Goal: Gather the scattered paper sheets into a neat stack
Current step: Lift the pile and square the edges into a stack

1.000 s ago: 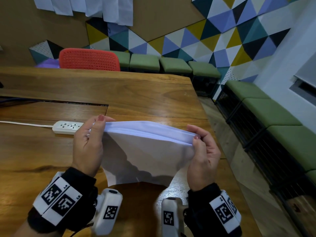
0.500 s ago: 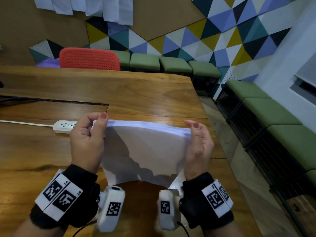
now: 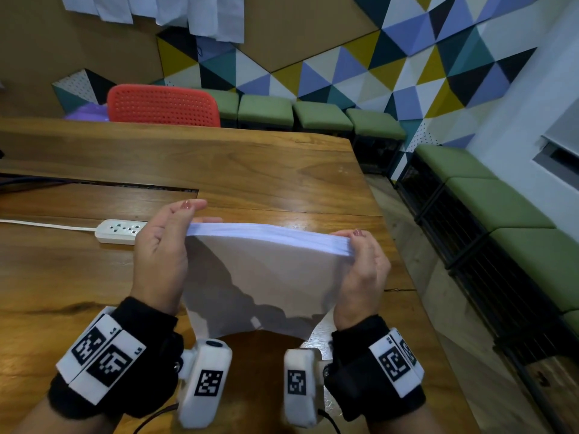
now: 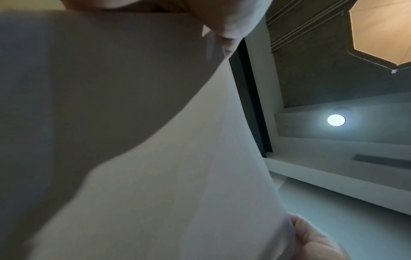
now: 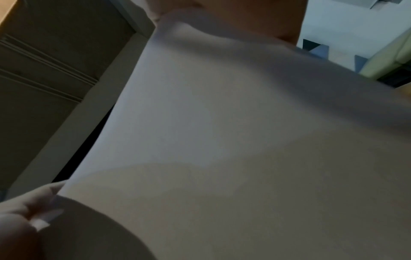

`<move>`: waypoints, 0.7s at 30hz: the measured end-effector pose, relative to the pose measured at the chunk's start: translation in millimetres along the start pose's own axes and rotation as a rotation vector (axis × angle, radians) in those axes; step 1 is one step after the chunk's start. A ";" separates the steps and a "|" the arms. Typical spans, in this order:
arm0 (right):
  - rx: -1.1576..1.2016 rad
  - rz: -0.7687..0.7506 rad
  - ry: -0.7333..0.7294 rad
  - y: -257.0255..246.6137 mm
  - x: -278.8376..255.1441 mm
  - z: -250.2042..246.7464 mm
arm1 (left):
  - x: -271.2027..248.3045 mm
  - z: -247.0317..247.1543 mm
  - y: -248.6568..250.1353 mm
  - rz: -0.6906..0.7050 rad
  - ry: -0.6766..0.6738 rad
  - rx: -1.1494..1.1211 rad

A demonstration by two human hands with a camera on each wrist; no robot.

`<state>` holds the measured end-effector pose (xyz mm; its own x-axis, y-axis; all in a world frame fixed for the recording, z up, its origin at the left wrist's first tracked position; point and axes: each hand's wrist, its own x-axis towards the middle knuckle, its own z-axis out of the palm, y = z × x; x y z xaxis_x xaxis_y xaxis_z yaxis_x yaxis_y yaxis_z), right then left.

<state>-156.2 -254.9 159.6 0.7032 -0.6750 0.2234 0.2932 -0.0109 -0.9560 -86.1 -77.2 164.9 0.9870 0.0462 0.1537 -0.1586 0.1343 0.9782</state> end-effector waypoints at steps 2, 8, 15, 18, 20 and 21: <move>-0.004 -0.015 -0.024 -0.7 -1.0 -0.2 | -0.1 0.6 0.2 0.028 -0.012 0.036; -0.145 -0.035 -0.336 9.2 2.3 -23.8 | 1.5 -20.7 -7.7 0.070 -0.296 -0.018; -0.069 0.144 -0.377 18.2 1.1 -21.0 | -4.9 -20.6 -27.2 0.052 -0.283 0.054; -0.031 0.093 -0.331 22.1 -2.1 -23.1 | -8.2 -21.9 -24.3 0.018 -0.273 0.013; -0.041 0.132 -0.329 29.6 -5.9 -26.4 | -12.0 -25.8 -29.2 -0.051 -0.312 0.032; -0.064 0.169 -0.340 34.5 -8.5 -26.8 | -14.4 -27.7 -35.0 -0.096 -0.311 0.038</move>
<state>-169.4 -269.3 119.7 0.9160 -0.3883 0.1012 0.1208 0.0265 -0.9923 -95.5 -55.1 124.5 0.9584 -0.2706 0.0904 -0.0695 0.0860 0.9939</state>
